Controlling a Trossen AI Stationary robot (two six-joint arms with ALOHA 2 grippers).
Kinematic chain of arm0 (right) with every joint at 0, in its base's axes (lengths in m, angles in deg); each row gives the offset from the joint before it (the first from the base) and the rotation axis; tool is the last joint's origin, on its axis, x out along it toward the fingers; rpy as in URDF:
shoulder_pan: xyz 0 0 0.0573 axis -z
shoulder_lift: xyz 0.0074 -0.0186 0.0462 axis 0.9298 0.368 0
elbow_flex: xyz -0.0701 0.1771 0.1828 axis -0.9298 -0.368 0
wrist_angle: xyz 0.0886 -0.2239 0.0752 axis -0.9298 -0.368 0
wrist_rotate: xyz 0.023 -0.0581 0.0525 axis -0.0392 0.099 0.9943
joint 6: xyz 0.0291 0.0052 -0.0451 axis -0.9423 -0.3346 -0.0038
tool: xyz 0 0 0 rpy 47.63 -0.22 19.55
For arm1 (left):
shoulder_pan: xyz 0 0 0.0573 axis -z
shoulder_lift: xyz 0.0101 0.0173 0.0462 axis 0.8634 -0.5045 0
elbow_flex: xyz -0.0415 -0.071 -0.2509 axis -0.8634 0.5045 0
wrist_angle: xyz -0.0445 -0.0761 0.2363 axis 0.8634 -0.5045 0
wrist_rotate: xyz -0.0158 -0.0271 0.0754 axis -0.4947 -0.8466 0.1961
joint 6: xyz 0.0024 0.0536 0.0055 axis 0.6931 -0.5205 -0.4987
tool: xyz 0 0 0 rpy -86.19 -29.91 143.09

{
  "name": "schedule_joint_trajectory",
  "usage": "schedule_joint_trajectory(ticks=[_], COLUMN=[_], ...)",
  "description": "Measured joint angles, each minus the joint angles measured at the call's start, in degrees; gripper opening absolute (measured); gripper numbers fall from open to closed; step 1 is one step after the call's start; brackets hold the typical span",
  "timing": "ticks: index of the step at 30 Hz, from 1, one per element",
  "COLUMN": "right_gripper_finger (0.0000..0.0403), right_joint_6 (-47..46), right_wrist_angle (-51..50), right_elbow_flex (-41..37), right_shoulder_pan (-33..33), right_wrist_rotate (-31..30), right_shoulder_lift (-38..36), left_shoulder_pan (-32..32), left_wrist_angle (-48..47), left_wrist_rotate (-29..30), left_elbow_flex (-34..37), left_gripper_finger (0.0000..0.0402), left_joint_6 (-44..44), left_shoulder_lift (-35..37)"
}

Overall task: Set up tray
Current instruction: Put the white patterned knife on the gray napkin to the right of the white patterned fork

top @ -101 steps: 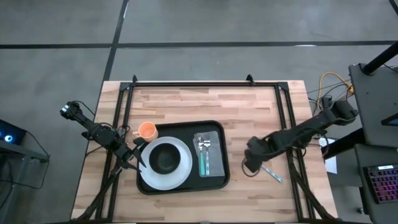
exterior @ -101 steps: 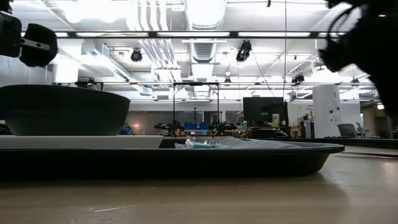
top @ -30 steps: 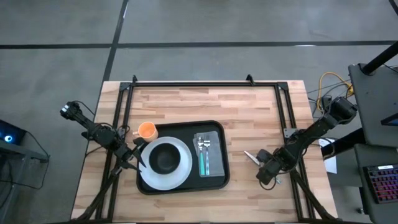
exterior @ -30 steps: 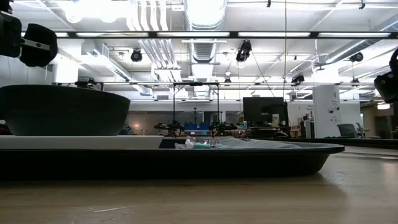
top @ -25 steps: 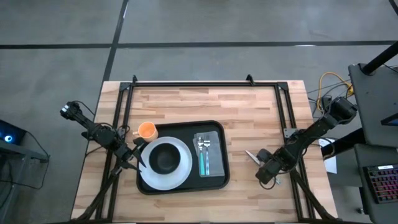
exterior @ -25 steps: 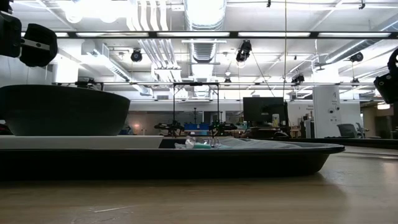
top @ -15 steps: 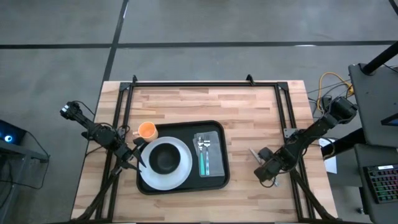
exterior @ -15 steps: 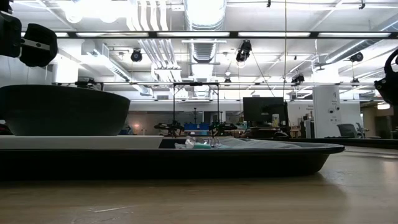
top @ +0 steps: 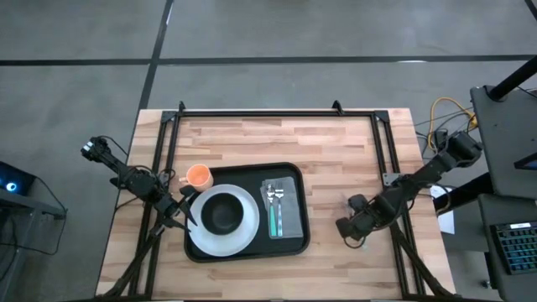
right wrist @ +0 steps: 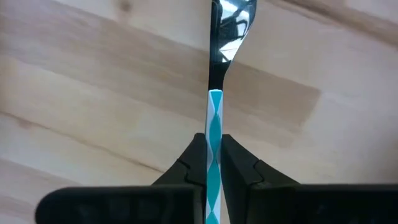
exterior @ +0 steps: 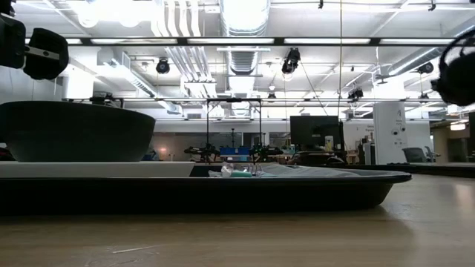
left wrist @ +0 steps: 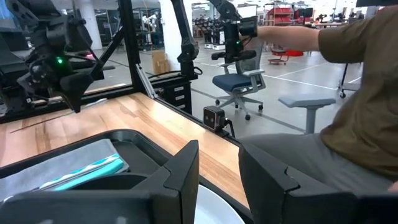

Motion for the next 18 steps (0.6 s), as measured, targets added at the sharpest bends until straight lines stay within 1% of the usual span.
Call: schedule_joint_trajectory(ticks=[5,9,18], right_gripper_finger=[0.0013,0.0013,0.0013], right_joint_6=[-0.5,-0.1,1.3], right_wrist_angle=[-0.4,-0.4,-6.1], right_elbow_flex=[3.5,7.3,21.7], right_shoulder_pan=[3.5,6.1,10.2], right_wrist_rotate=[-0.2,-0.2,-0.2], right_shoulder_lift=[2.5,6.5,16.7], left_shoulder_pan=[0.0,0.0,0.0], left_wrist_angle=[0.0,0.0,0.0], left_wrist_rotate=[0.0,0.0,0.0], left_elbow_flex=[0.0,0.0,0.0], left_gripper_finger=[0.0096,0.0096,0.0096], left_joint_6=[0.0,0.0,0.0], left_shoulder_lift=[0.0,0.0,0.0])
